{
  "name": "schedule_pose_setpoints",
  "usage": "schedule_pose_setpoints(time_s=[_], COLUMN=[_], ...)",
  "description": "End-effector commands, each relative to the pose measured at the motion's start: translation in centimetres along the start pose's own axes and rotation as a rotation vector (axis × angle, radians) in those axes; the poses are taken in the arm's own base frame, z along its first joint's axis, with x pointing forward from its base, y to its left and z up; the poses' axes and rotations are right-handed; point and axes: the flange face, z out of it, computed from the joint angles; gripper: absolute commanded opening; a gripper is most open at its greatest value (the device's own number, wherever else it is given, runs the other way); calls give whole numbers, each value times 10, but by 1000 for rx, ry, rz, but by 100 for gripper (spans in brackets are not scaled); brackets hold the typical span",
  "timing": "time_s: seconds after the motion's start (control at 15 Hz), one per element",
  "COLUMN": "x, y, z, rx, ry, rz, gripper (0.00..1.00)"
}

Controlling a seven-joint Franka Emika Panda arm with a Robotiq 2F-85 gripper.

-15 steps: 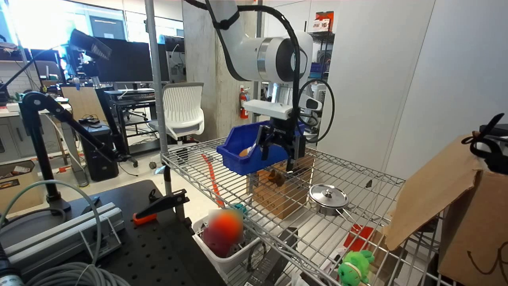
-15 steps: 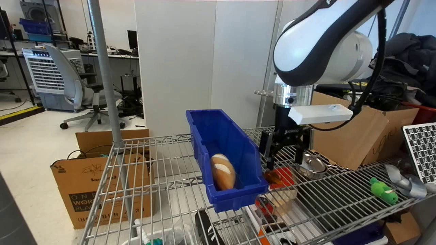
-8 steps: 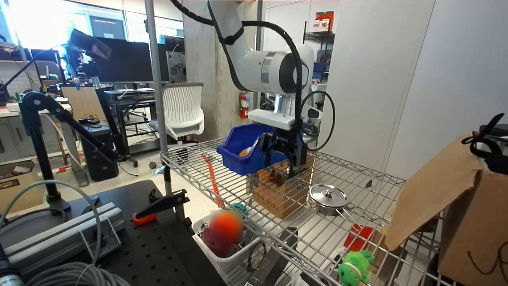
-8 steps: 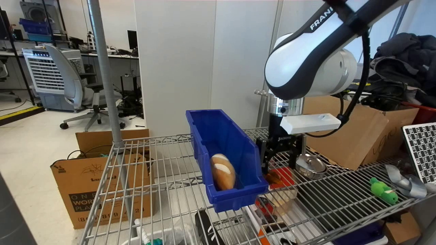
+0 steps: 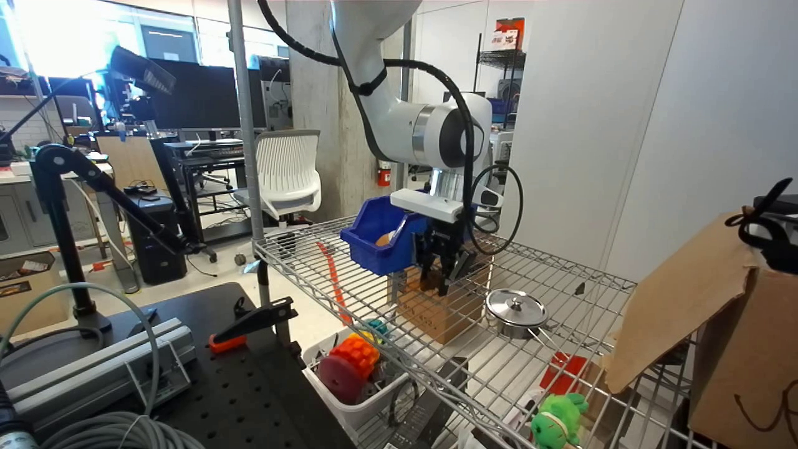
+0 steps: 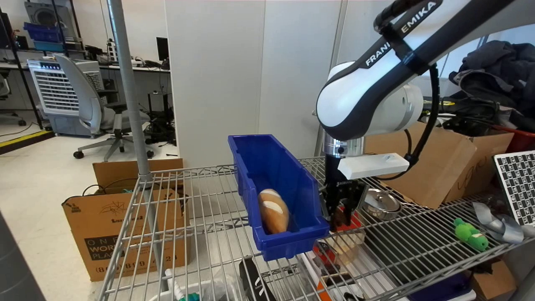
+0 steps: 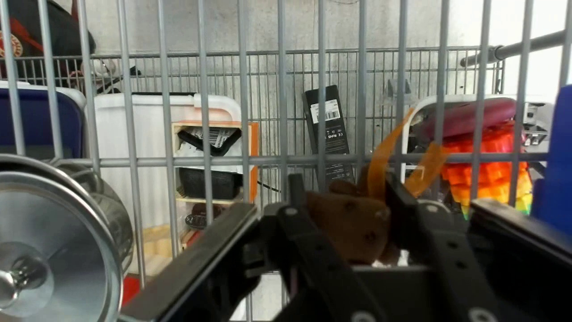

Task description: Move the brown bear forward

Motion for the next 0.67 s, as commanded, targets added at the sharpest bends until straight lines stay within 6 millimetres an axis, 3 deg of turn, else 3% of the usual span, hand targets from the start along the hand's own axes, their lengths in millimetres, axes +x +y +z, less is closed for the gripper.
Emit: schedule_pose_setpoints(time_s=[0.0,0.13,0.47,0.6], x=[6,4,-16,-40], y=[-2,-5,6,9], z=[-5,-19,-64,-77], rx=[-41,-46,-116,-71], ry=[-15,2,43,-28], rz=[-40,-63,-82,-92], gripper=[16,2,4,4])
